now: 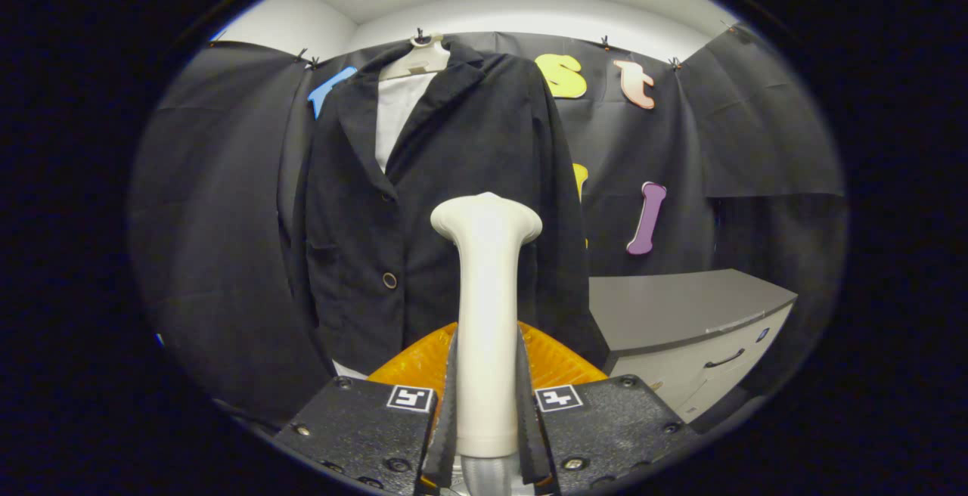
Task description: Iron the clothes twice with a garment steamer, once on the left side and once on the right side.
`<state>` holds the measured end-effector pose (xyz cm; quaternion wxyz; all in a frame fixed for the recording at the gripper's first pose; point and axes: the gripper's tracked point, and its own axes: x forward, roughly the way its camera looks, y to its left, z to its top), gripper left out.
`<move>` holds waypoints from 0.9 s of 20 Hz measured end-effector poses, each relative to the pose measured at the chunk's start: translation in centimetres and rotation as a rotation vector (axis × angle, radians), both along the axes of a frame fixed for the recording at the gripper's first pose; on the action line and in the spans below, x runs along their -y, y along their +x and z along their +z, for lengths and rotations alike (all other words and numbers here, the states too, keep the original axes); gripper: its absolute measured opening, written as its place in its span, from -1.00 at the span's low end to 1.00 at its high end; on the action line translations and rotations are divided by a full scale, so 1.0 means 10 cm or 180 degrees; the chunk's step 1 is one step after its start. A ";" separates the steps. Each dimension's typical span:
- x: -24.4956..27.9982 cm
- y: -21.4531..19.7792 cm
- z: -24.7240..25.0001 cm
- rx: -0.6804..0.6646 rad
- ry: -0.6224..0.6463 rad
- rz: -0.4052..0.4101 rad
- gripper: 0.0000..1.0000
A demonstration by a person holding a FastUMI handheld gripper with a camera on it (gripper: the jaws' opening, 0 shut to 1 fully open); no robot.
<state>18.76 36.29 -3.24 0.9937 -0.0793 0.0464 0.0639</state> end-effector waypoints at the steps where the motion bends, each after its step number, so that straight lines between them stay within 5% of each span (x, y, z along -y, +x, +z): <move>1: 0.00 -0.01 -0.07 -0.0027 -0.0016 0.0000 -0.28; 18: 0.18 -0.21 -1.49 -0.0854 -0.0206 -0.0065 -0.29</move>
